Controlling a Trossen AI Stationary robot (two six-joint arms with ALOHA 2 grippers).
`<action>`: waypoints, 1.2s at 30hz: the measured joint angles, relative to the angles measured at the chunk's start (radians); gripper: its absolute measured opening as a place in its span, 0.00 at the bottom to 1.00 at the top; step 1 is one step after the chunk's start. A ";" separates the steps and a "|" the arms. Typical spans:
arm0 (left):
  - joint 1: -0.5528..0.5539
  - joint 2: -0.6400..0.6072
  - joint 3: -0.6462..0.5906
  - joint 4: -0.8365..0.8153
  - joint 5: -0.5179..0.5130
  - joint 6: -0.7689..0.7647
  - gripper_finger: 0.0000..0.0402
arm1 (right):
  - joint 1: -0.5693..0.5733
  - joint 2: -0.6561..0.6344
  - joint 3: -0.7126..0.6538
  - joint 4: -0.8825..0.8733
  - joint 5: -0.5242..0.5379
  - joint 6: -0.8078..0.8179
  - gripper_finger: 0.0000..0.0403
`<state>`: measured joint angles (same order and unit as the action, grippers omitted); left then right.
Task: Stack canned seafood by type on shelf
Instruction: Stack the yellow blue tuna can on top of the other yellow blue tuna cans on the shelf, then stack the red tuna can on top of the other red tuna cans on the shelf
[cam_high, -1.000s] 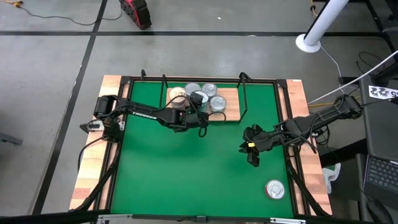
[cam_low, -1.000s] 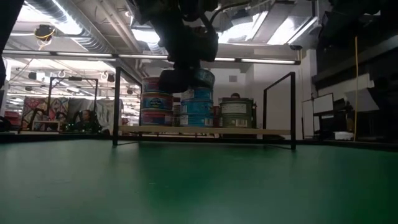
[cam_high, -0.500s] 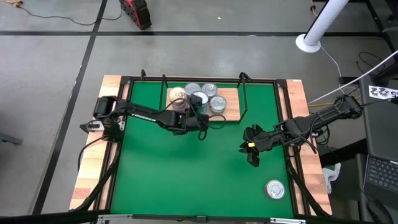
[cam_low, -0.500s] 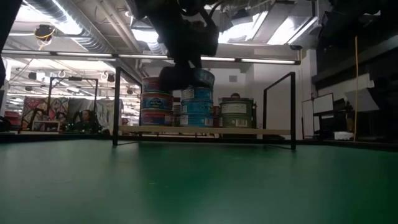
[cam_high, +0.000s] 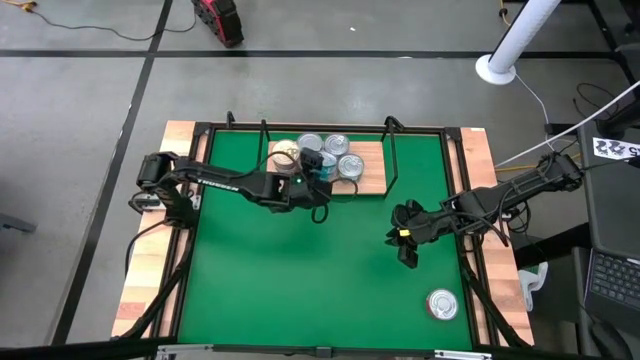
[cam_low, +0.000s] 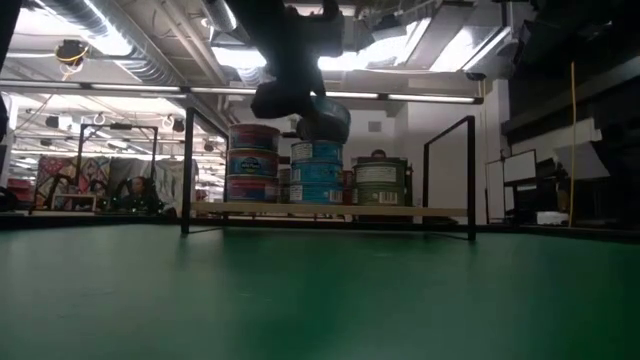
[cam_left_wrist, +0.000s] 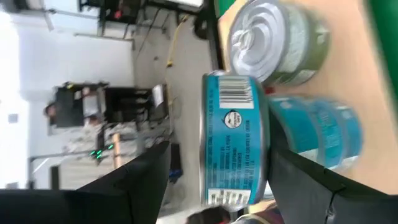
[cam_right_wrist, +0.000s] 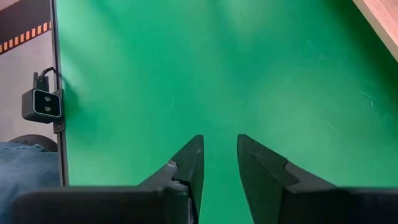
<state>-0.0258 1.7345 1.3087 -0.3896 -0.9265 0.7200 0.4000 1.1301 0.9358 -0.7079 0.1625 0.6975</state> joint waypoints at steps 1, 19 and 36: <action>0.001 0.000 0.000 -0.002 0.016 0.000 0.63 | 0.000 0.000 0.000 0.000 0.000 0.000 0.24; 0.046 0.000 0.000 -0.191 0.067 -0.054 0.63 | 0.000 0.000 0.000 0.000 -0.046 0.000 0.24; 0.066 0.000 0.000 -0.201 0.101 -0.045 0.63 | 0.000 0.000 0.000 0.000 -0.108 0.001 0.24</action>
<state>0.0398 1.7344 1.3087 -0.5911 -0.8253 0.6753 0.4000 1.1301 0.9359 -0.7082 0.0547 0.6987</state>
